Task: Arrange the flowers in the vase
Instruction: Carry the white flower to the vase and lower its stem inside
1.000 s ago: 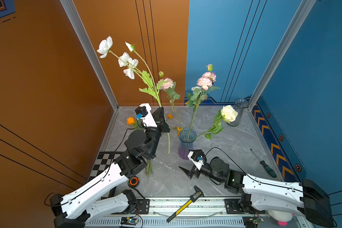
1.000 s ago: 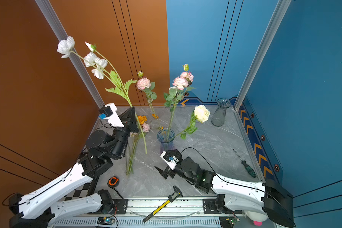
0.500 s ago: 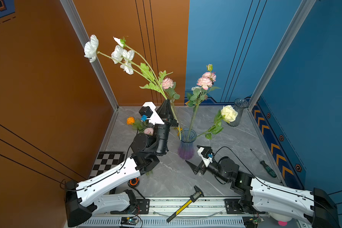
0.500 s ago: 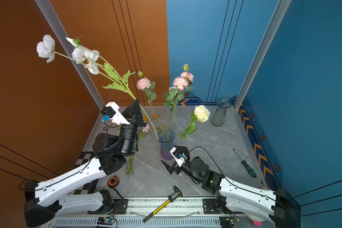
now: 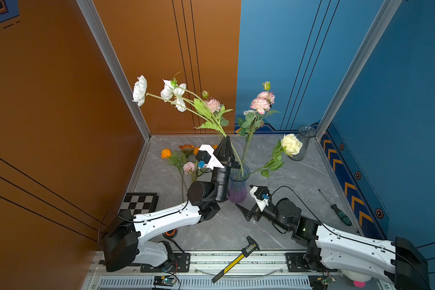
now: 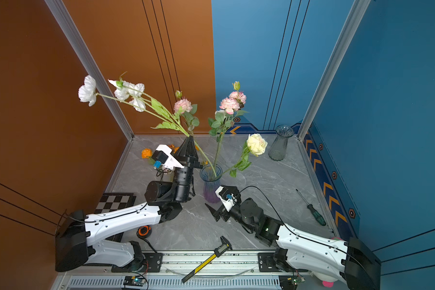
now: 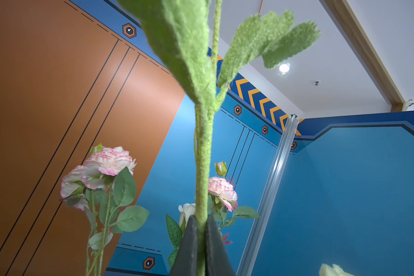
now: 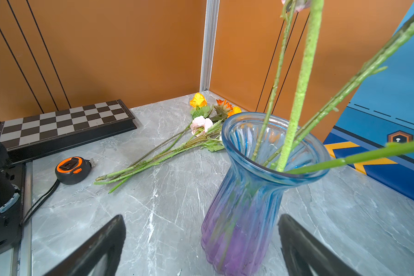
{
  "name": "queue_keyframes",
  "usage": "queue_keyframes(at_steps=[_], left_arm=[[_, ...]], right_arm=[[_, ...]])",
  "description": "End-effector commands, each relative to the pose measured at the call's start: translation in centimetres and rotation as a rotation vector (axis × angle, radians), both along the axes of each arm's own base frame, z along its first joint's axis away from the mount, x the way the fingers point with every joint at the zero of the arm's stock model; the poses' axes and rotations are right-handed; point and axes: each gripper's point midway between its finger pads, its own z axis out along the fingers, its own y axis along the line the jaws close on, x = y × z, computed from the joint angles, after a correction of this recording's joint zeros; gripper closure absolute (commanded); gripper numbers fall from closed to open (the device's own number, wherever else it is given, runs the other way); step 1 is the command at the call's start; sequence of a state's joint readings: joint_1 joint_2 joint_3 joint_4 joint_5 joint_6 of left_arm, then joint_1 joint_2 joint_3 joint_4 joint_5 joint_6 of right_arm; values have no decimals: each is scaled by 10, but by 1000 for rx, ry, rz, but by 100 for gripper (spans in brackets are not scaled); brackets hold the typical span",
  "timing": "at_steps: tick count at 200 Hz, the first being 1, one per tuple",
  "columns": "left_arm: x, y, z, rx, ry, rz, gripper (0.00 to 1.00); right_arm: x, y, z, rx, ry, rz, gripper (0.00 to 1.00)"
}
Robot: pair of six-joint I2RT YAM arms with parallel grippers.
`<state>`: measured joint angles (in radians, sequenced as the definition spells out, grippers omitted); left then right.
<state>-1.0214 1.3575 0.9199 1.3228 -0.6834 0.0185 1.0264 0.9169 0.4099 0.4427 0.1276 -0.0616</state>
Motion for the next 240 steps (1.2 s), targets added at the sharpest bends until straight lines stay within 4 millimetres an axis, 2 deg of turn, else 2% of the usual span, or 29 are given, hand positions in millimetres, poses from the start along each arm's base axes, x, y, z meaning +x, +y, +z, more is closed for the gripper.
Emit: queue_keyframes(at_steps=[1, 29, 75, 102, 186, 240], left_arm=[[-6, 13, 6, -75, -21, 17, 100], [5, 18, -13, -91, 28, 39, 100], [15, 13, -42, -75, 88, 48, 100], [19, 8, -67, -49, 137, 59, 100], [30, 10, -149, 27, 304, 145, 100], [30, -8, -174, 52, 350, 136, 97]], right_arm=[[0, 1, 2, 27, 9, 9, 0], [0, 2, 1, 27, 11, 14, 0], [0, 2, 0, 22, 14, 12, 0], [0, 3, -1, 21, 19, 19, 0], [1, 5, -4, 14, 29, 22, 0], [2, 6, -5, 11, 30, 23, 0]])
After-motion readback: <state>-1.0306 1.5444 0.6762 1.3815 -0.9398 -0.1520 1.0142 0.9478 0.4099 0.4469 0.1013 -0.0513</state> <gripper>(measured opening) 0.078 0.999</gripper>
